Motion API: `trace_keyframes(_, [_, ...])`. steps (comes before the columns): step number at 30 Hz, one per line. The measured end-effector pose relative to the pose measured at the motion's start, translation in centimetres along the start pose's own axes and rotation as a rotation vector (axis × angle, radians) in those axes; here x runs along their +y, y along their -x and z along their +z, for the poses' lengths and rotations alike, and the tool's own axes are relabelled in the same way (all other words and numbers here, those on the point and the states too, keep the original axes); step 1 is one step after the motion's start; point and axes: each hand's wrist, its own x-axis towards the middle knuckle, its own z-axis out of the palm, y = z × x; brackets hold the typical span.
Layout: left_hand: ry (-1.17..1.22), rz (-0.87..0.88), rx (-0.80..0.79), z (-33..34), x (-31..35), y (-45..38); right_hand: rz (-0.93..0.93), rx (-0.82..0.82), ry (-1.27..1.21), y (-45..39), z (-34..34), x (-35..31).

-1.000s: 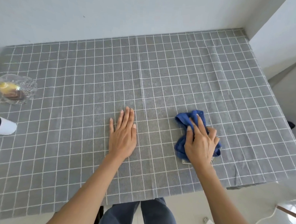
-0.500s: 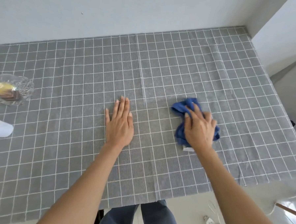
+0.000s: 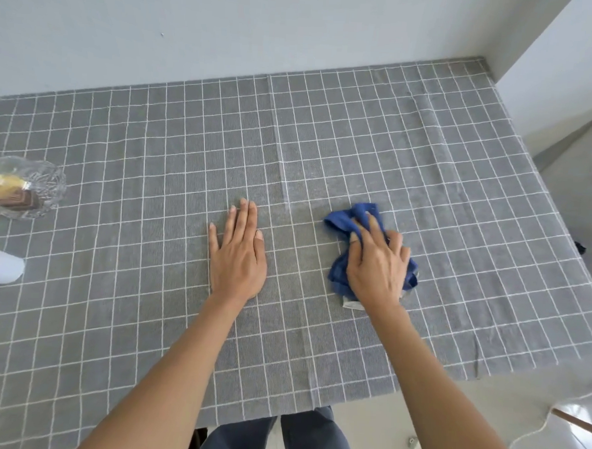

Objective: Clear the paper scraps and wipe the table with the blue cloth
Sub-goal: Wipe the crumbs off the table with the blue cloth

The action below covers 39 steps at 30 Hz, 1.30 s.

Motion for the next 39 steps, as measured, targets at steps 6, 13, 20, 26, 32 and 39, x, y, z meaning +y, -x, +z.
trace_keyframes(6, [-0.017,-0.004,-0.001,0.0,0.1,0.0,-0.048,0.033,-0.063,0.5,-0.4,-1.5])
trace_keyframes(13, [-0.001,-0.005,-0.006,0.0,0.0,0.0,-0.130,0.001,-0.030,1.2,0.2,-1.2])
trace_keyframes(20, [0.066,-0.023,0.022,-0.5,0.3,-1.9,0.061,0.054,-0.063,-3.3,-0.1,-0.5])
trace_keyframes(26, [0.054,-0.036,-0.014,-0.7,0.1,-6.9,-0.208,0.009,-0.045,-4.5,1.6,-5.8])
trace_keyframes(32, [0.028,-0.026,0.025,-0.4,-0.1,-6.7,-0.127,0.045,-0.047,-5.3,2.0,-3.5])
trace_keyframes(39, [0.011,-0.023,0.037,-0.2,-0.2,-6.6,0.088,0.083,-0.102,-6.2,1.6,-2.0])
